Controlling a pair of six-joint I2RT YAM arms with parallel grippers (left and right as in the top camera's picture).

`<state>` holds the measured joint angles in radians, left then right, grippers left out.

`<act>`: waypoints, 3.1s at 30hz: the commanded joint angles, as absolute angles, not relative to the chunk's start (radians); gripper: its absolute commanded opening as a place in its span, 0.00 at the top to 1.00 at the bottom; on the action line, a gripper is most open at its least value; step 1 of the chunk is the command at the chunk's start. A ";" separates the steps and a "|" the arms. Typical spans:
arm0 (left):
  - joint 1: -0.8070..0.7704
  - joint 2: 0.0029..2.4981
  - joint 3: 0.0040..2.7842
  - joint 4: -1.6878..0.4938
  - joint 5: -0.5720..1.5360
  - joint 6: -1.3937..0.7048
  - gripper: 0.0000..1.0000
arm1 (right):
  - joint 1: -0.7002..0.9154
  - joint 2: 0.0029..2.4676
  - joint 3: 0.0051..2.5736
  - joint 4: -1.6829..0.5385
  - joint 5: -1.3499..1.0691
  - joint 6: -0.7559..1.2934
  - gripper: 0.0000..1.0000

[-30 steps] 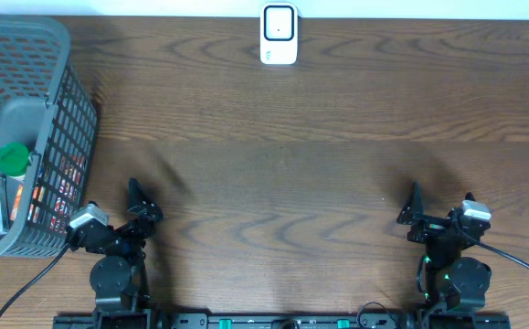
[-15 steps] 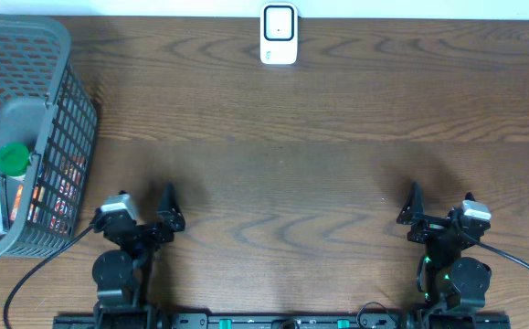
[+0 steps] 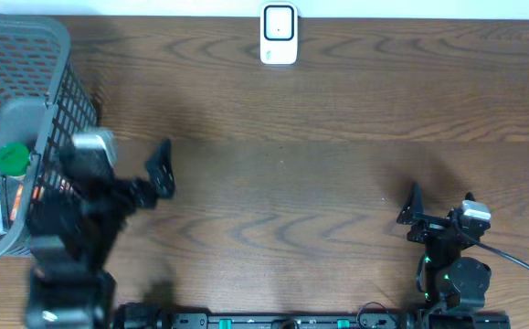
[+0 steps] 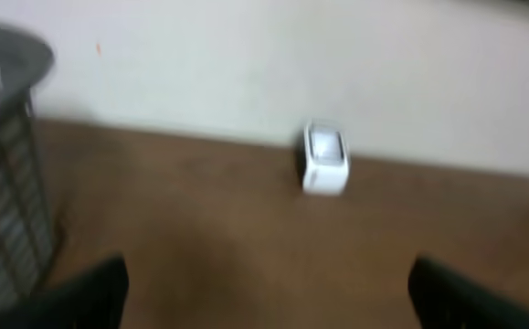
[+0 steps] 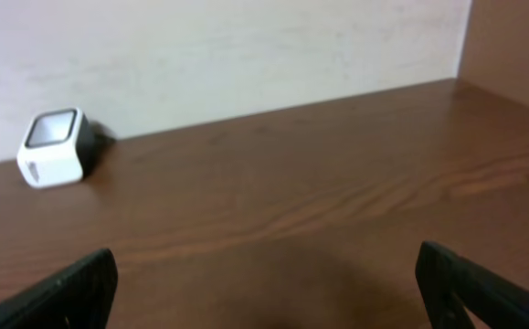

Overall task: Scan the item barcode
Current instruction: 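Reach the left gripper into the basket and grasp the green-lidded jar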

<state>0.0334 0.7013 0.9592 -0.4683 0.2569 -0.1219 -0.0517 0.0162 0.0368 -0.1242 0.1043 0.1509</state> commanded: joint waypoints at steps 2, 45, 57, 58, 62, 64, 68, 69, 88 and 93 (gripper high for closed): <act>0.035 0.942 1.424 -0.725 0.043 -0.109 0.02 | -0.052 0.007 0.032 -0.124 0.100 0.141 0.01; 0.662 1.805 2.056 -1.256 -0.138 -0.499 0.02 | -0.052 0.007 0.032 -0.124 0.100 0.141 0.01; 0.662 2.039 2.049 -1.264 -0.138 -0.507 0.02 | -0.052 0.007 0.032 -0.124 0.100 0.141 0.01; 0.662 2.055 2.049 -1.265 -0.138 -0.507 0.02 | -0.052 0.007 0.032 -0.124 0.100 0.141 0.01; 0.662 2.115 2.047 -1.274 -0.138 -0.507 0.02 | -0.052 0.007 0.032 -0.124 0.100 0.141 0.01; 0.662 2.143 2.040 -1.275 -0.138 -0.507 0.02 | -0.052 0.007 0.032 -0.124 0.100 0.141 0.01; 0.662 2.193 2.021 -1.268 -0.138 -0.507 0.02 | -0.052 0.007 0.032 -0.124 0.100 0.141 0.01; 0.662 2.204 2.017 -1.263 -0.138 -0.507 0.02 | -0.052 0.007 0.032 -0.124 0.100 0.141 0.01; 0.662 2.252 1.950 -1.169 -0.138 -0.507 0.02 | -0.052 0.007 0.032 -0.124 0.100 0.141 0.01; 0.662 2.252 1.897 -1.123 -0.138 -0.507 0.02 | -0.052 0.007 0.032 -0.124 0.100 0.141 0.01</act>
